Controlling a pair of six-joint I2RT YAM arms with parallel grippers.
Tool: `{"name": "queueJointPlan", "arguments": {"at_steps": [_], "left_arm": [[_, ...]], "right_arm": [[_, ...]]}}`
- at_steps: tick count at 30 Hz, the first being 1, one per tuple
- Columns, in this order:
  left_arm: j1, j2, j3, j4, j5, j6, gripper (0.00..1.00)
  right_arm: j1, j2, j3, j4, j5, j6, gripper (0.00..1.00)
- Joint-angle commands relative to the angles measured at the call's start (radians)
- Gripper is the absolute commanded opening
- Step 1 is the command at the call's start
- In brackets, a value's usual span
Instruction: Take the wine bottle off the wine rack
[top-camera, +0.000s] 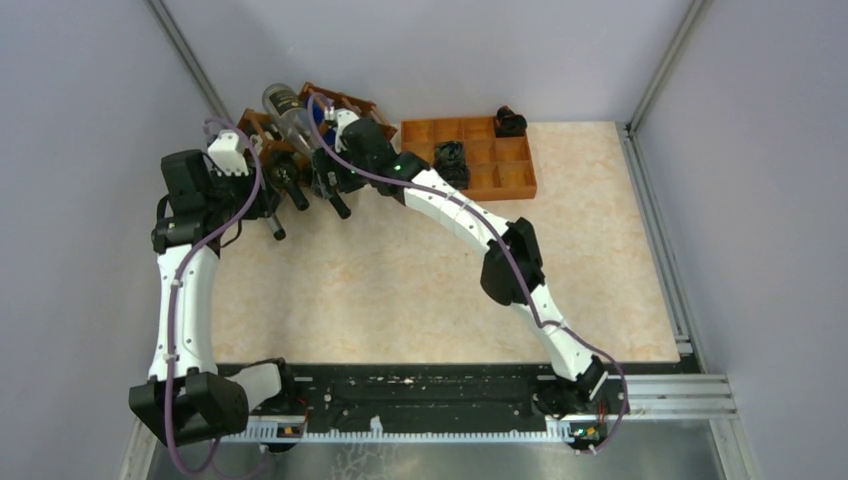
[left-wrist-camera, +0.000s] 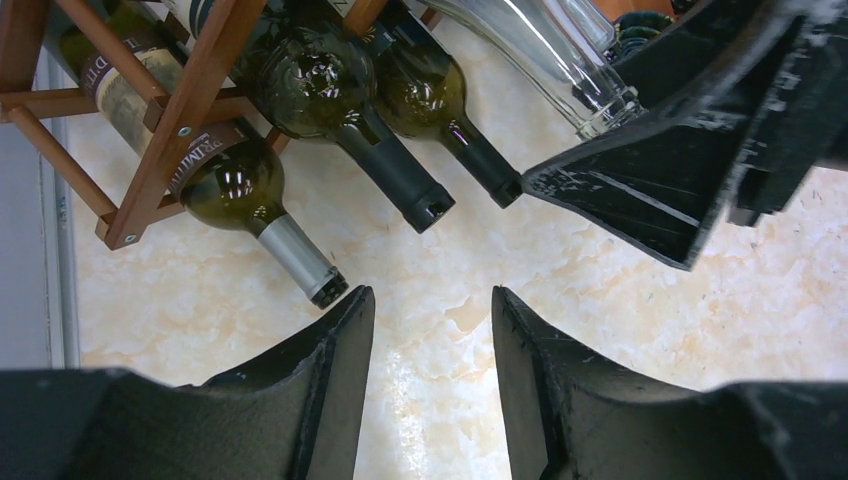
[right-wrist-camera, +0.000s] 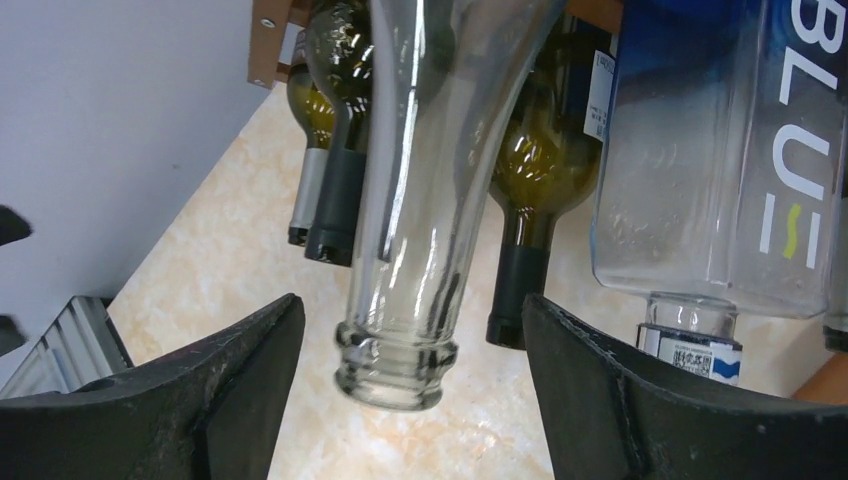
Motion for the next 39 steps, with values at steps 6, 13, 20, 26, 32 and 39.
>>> {"name": "queueJointPlan", "arguments": {"at_steps": [6,13,20,26,32,39], "left_arm": [[0.006,-0.023,0.009,-0.014,0.042,0.009,0.54],[0.005,-0.04,0.004,-0.01,0.039,0.016,0.55],[0.005,-0.046,0.007,-0.007,0.038,0.013,0.55],[0.006,-0.059,0.016,-0.005,0.045,0.009,0.56],[0.005,-0.07,0.018,-0.003,0.042,0.014,0.57],[0.005,-0.075,0.018,0.001,0.047,0.012,0.58]], "right_arm": [[-0.027,0.033,0.055,0.169,-0.062,0.032,0.74],[-0.04,0.065,0.079,0.207,-0.106,0.065,0.68],[-0.05,0.084,0.086,0.228,-0.138,0.091,0.65],[-0.063,0.092,0.088,0.244,-0.169,0.123,0.63],[-0.066,0.109,0.102,0.275,-0.208,0.154,0.58],[-0.069,0.123,0.106,0.306,-0.233,0.185,0.47]]}}
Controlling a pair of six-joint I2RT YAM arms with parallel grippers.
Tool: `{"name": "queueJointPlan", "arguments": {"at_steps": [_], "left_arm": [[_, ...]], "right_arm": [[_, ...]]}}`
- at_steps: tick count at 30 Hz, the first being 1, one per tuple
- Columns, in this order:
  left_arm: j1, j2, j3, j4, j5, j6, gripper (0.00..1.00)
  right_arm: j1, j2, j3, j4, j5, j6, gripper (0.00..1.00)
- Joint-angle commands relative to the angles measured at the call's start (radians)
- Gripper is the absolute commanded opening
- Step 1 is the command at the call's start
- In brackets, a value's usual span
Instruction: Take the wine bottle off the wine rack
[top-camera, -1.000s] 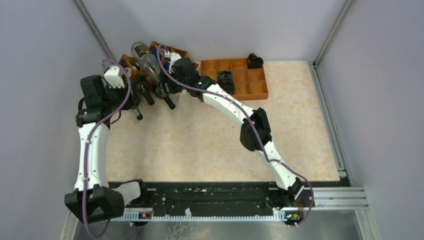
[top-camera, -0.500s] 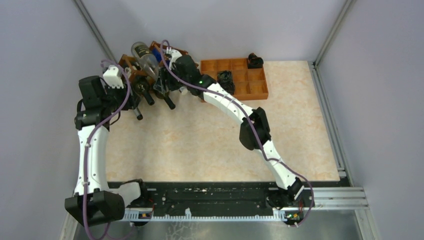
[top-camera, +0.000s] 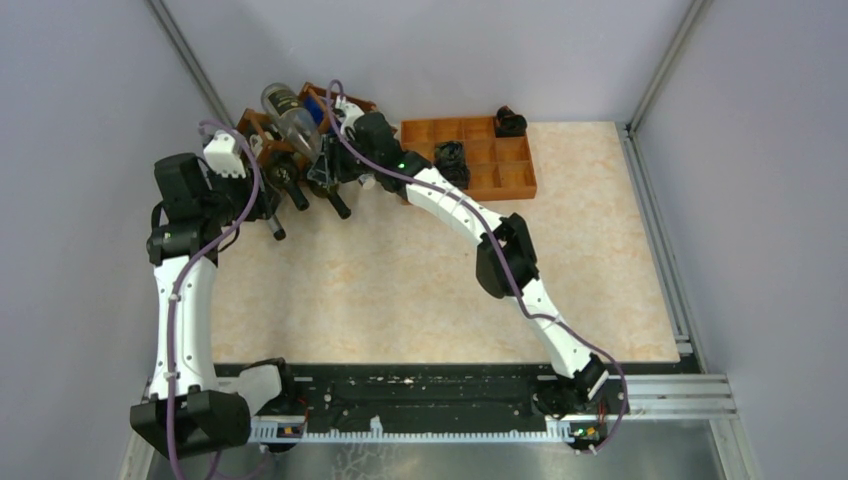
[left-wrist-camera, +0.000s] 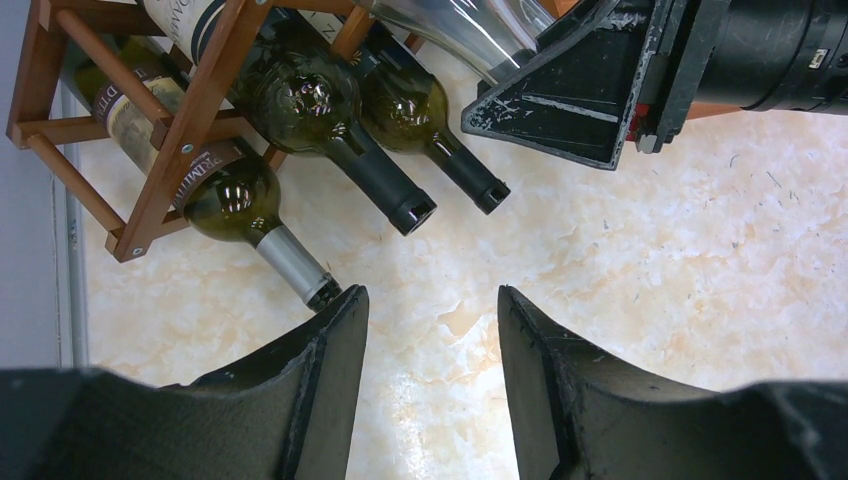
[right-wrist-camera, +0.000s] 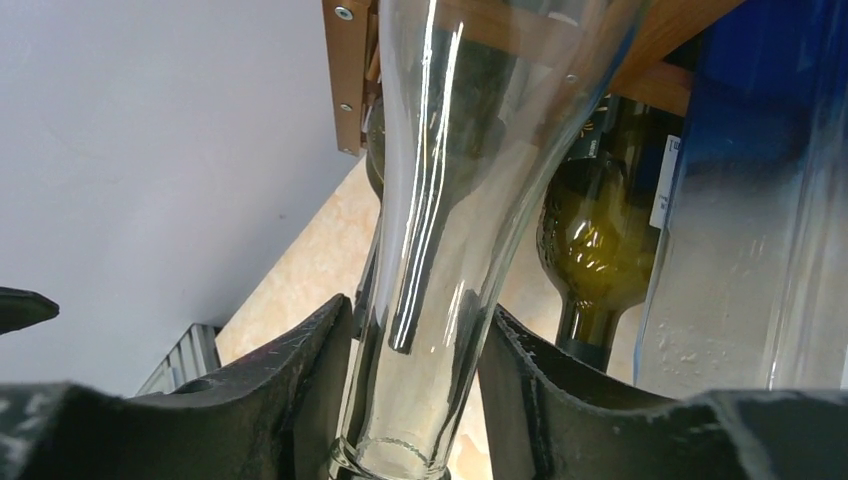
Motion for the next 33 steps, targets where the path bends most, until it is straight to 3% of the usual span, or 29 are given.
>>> {"name": "queueJointPlan", "arguments": {"at_steps": [1,8,11,15,19,26,33], "left_arm": [[0.006,-0.015,0.017,0.007,0.017,0.008,0.58],[0.006,-0.022,0.002,0.017,0.011,0.029,0.61],[0.005,-0.023,-0.005,0.019,0.022,0.047,0.73],[0.006,-0.028,-0.016,0.017,0.037,0.088,0.9],[0.005,-0.027,-0.026,0.017,0.038,0.125,0.98],[0.006,-0.024,-0.038,0.027,0.026,0.164,0.98],[0.005,-0.026,-0.035,0.041,0.021,0.18,0.92]], "right_arm": [[-0.007,0.003,0.058,0.077,-0.024,0.027,0.45],[-0.007,-0.013,0.056,0.08,-0.046,0.035,0.13],[-0.007,-0.038,0.027,0.074,-0.058,0.034,0.0],[-0.007,-0.112,-0.063,0.088,-0.073,0.032,0.0],[-0.006,-0.195,-0.175,0.124,-0.076,0.026,0.0],[0.008,-0.325,-0.312,0.148,-0.065,-0.008,0.0],[0.023,-0.408,-0.44,0.189,-0.076,-0.01,0.0]]}}
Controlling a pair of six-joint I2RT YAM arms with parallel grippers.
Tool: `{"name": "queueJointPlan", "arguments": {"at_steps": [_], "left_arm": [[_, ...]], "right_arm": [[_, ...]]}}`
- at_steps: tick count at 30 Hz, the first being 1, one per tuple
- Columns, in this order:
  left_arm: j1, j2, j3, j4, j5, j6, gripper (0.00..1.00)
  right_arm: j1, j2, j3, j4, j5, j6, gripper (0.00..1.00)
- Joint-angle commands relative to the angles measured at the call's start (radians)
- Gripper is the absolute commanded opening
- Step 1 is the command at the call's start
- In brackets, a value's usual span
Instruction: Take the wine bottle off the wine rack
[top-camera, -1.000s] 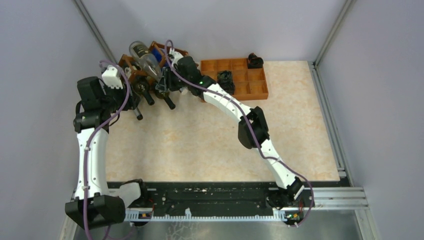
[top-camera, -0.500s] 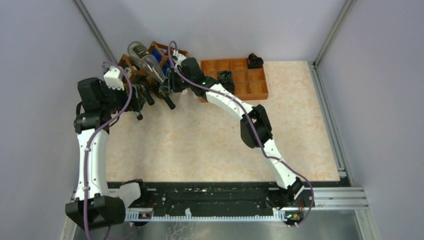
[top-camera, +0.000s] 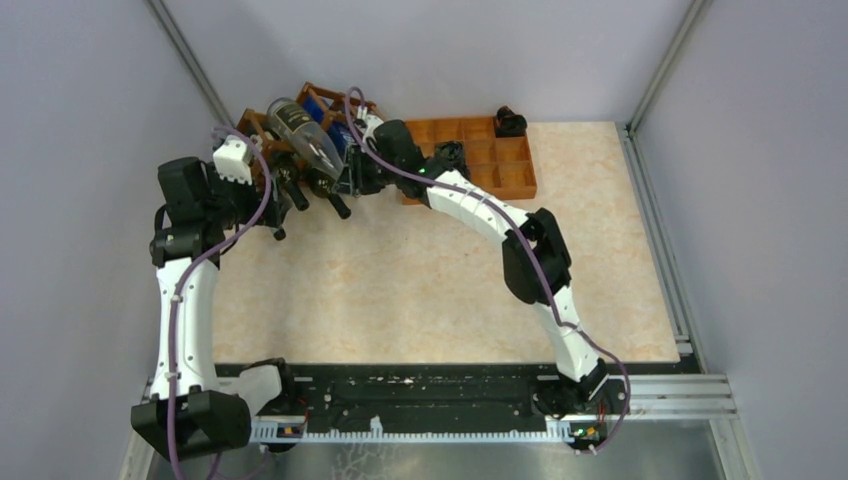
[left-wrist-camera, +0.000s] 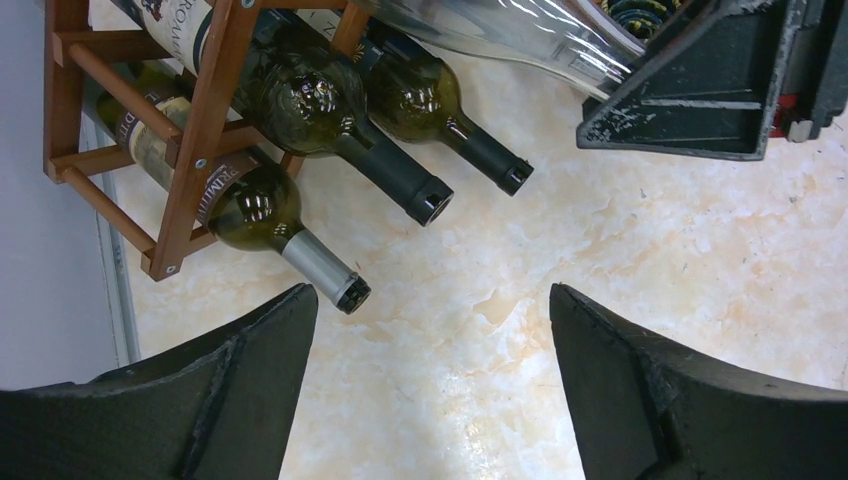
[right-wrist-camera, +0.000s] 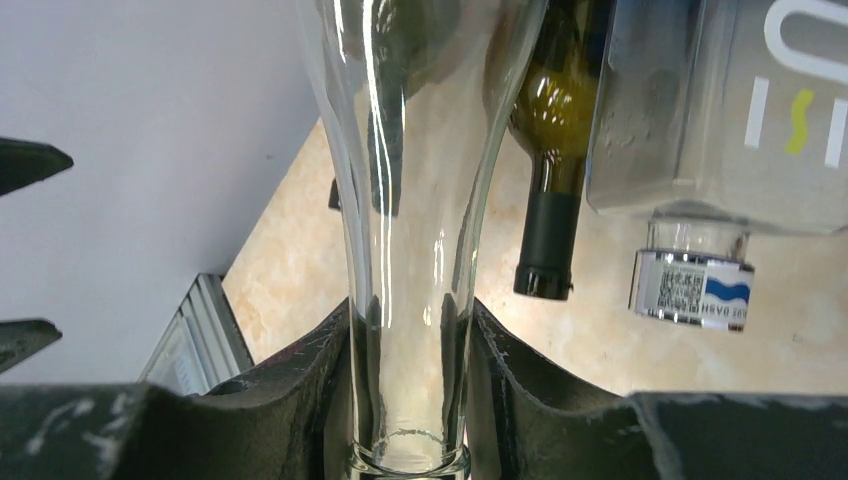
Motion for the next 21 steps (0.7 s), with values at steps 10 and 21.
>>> {"name": "queueJointPlan", "arguments": {"at_steps": [10,21], "left_arm": [[0.005,-0.025,0.005,0.031,0.035,0.014,0.8],[0.005,-0.028,0.019,0.03,0.058,-0.003,0.72]], "right_arm": [[0.08,-0.019,0.105,0.048,-0.102,-0.048,0.13],[0.084,0.1,0.242,0.059,-0.135,0.011,0.24]]}}
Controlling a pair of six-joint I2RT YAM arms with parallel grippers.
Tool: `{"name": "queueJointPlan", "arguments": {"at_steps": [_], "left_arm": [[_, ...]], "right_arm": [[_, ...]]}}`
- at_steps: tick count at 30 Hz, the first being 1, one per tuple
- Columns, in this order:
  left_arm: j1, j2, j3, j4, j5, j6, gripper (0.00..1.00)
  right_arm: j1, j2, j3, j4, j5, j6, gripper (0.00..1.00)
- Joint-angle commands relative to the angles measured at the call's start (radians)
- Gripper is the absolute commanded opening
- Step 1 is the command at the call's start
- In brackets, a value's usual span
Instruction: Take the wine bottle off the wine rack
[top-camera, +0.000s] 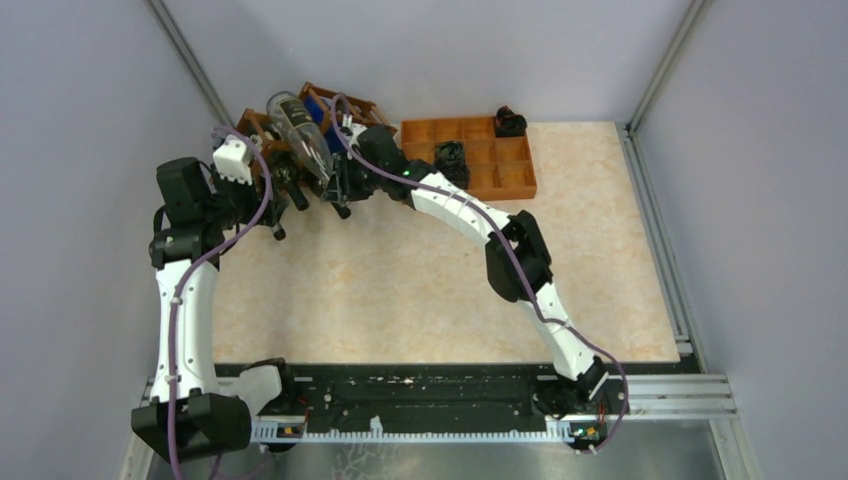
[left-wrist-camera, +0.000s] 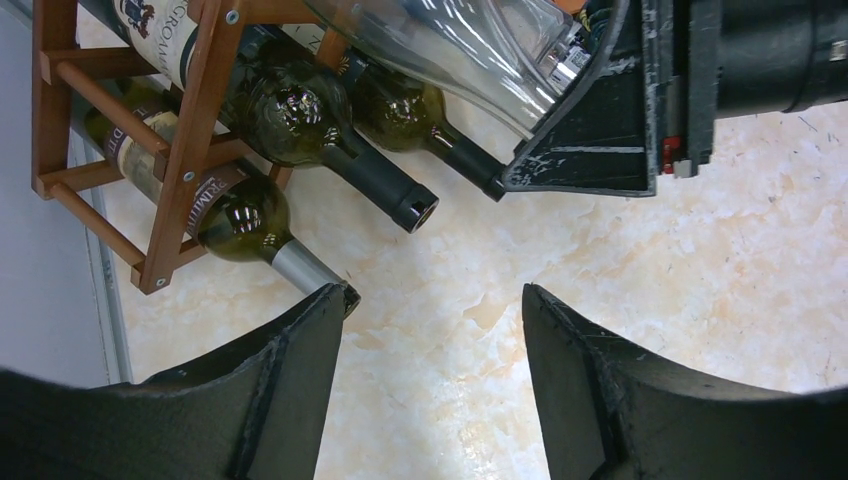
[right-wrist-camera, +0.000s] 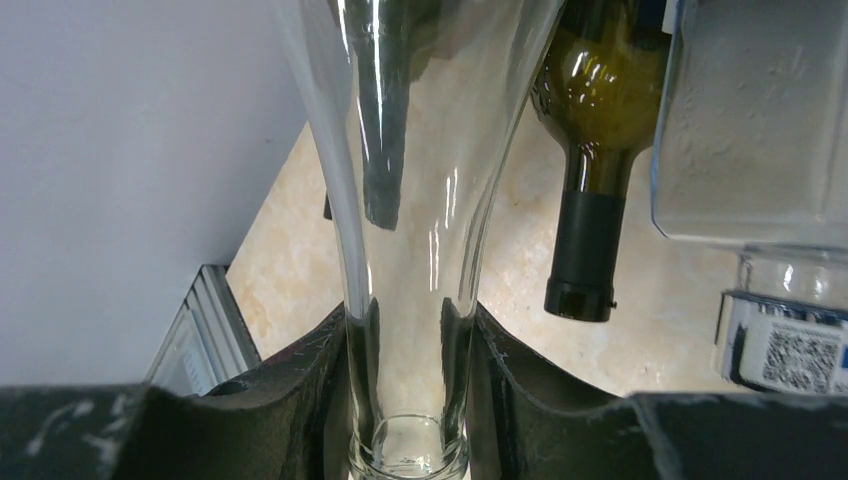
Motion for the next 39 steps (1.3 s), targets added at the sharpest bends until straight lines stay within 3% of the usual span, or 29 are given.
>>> {"name": "queueJointPlan", "arguments": {"at_steps": [1,8,18,25,28,33,39], "left_arm": [[0.005,-0.019,0.019,0.024,0.029,-0.007,0.71],[0.006,-0.023,0.028,0.021,0.042,-0.019,0.68],[0.006,-0.029,0.035,0.022,0.04,-0.02,0.65],[0.006,-0.033,0.044,0.019,0.042,-0.02,0.64],[0.005,-0.037,0.049,0.017,0.042,-0.019,0.64],[0.005,-0.044,0.051,0.015,0.042,-0.014,0.64],[0.006,-0.051,0.054,0.015,0.04,-0.013,0.63]], "right_arm": [[0.047,0.007,0.113,0.161,-0.14,-0.003,0.25],[0.047,0.013,0.116,0.194,-0.141,0.019,0.28],[0.047,0.039,0.131,0.261,-0.158,0.082,0.46],[0.046,0.048,0.137,0.272,-0.15,0.102,0.46],[0.042,0.059,0.146,0.272,-0.151,0.124,0.56],[0.034,0.068,0.151,0.268,-0.14,0.145,0.63],[0.026,0.073,0.156,0.27,-0.116,0.159,0.56]]}}
